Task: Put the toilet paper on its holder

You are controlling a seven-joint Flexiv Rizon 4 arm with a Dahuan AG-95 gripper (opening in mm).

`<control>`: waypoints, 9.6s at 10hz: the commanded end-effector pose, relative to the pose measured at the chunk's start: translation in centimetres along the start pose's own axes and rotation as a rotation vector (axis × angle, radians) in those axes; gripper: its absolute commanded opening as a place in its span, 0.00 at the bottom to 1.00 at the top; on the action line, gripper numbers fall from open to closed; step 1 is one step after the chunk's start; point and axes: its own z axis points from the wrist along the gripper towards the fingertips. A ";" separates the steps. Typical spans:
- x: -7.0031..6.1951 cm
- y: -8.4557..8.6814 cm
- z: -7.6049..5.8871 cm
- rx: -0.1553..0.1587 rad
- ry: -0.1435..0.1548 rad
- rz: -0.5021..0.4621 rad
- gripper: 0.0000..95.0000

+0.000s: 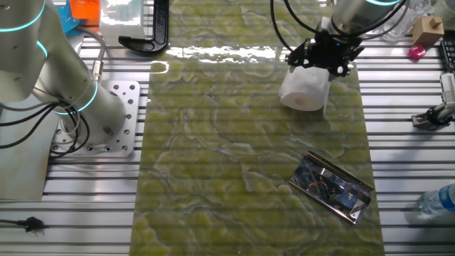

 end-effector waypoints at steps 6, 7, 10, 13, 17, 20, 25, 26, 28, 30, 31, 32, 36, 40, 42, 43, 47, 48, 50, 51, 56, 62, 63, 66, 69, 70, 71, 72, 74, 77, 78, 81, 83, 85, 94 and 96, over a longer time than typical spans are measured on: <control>0.0 0.2 0.8 0.036 -0.002 0.012 1.00; 0.0 0.2 1.0 0.040 -0.003 0.009 1.00; 0.1 0.2 1.4 0.077 -0.002 -0.002 1.00; 0.1 0.3 2.2 0.089 -0.007 -0.001 1.00; 0.1 0.2 2.2 0.099 -0.015 0.046 1.00; 0.5 -0.1 2.2 0.108 -0.019 0.084 1.00; 0.3 -0.8 2.1 0.115 -0.033 0.120 1.00; 0.0 -1.1 2.4 0.118 -0.035 0.127 1.00; 0.0 -1.1 2.8 0.119 -0.034 0.119 1.00; 0.0 -1.1 2.8 0.117 -0.035 0.119 1.00; 0.0 -1.1 2.8 0.116 -0.039 0.127 1.00; 0.0 -1.0 3.0 0.116 -0.039 0.133 1.00; 0.0 -1.0 3.3 0.107 -0.044 0.153 1.00; 0.1 -1.0 3.7 0.105 -0.043 0.157 1.00; 0.1 -1.0 3.7 0.103 -0.045 0.160 1.00; 0.1 -1.0 3.9 0.102 -0.049 0.164 1.00; 0.1 -1.0 4.1 0.090 -0.062 0.164 1.00; 0.1 -1.0 4.2 0.090 -0.063 0.166 1.00; 0.0 -0.9 4.4 0.087 -0.074 0.170 1.00; 0.0 -0.9 4.4 0.081 -0.074 0.170 1.00; -0.2 -1.0 4.3 0.063 -0.070 0.180 0.80; -0.3 -1.2 3.9 0.023 -0.047 0.228 0.20; -0.3 -1.2 3.9 0.023 -0.047 0.228 0.20; -0.3 -1.2 3.9 0.023 -0.047 0.228 0.20; -0.3 -1.2 3.9 0.023 -0.047 0.228 0.20; -0.3 -1.2 3.9 0.023 -0.047 0.228 0.20; -0.3 -1.2 3.9 0.023 -0.047 0.228 0.20; -0.3 -1.2 3.9 0.023 -0.047 0.228 0.20; -0.3 -1.2 3.9 0.023 -0.047 0.228 0.20; -0.3 -1.2 3.9 0.023 -0.047 0.228 0.20; -0.3 -1.2 3.9 0.023 -0.047 0.228 0.20; 0.5 0.1 -4.2 0.002 0.075 0.424 0.00; 0.4 0.0 -4.1 0.007 0.071 0.425 0.00; 0.4 0.0 -4.0 0.011 0.074 0.427 0.00; 0.4 0.6 -5.6 0.026 0.089 0.627 0.00; 0.6 0.8 -5.7 0.032 0.089 0.718 0.00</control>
